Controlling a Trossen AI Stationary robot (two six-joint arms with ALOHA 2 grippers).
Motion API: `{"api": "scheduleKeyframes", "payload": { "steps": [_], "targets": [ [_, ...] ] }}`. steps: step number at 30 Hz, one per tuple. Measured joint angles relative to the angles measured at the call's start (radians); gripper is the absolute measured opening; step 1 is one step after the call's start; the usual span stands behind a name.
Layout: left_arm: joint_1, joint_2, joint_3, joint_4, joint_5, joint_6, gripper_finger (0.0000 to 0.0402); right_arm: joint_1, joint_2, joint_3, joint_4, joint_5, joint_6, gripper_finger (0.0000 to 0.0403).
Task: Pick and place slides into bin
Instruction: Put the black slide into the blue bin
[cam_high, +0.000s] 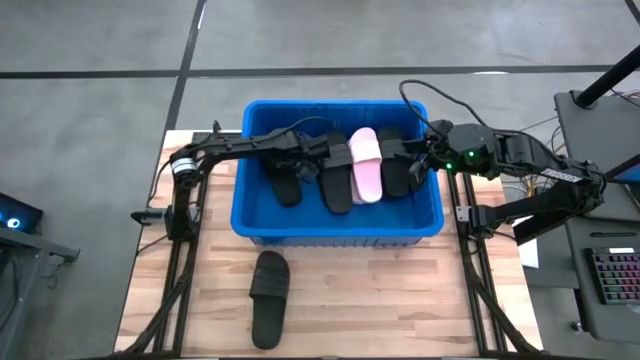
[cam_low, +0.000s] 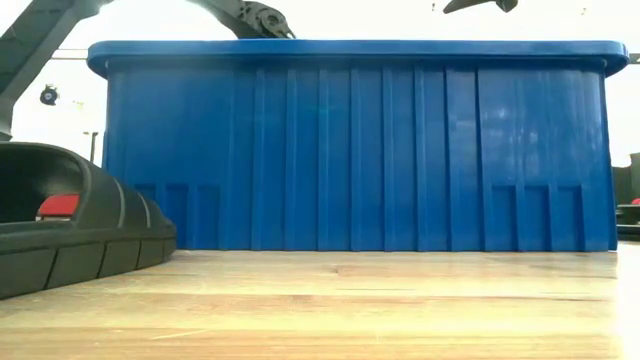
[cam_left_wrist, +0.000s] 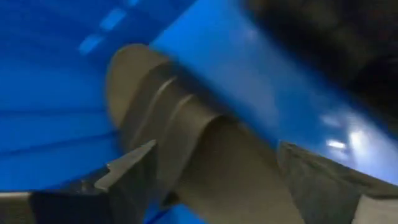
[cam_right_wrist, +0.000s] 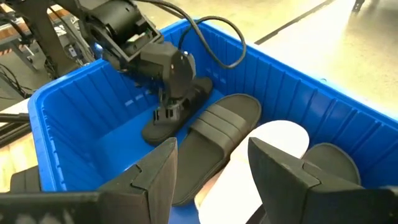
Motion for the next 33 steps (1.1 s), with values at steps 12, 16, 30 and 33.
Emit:
{"api": "scheduleKeyframes", "payload": {
  "steps": [12, 16, 30, 33],
  "targets": [
    [-0.07, -0.047, 0.123, 0.04, 0.353, 0.236, 0.0356, 0.0, 0.0, 0.0, -0.016, 0.001, 0.0, 0.0187],
    [-0.15, -0.116, 0.167, 0.041, 0.351, 0.338, 0.0357, 0.0, 0.0, 0.0, -0.019, 0.003, 0.004, 0.0187],
    [-0.577, -0.344, 0.194, 0.081, 0.252, 0.229, 0.0357, 0.0, 0.002, 0.0, -0.021, 0.011, 0.025, 0.0187],
    [-0.7, -0.348, 0.194, 0.077, 0.128, 0.206, 0.0357, 0.0, 0.002, 0.0, -0.022, 0.01, 0.069, 0.0187]
  ]
}}
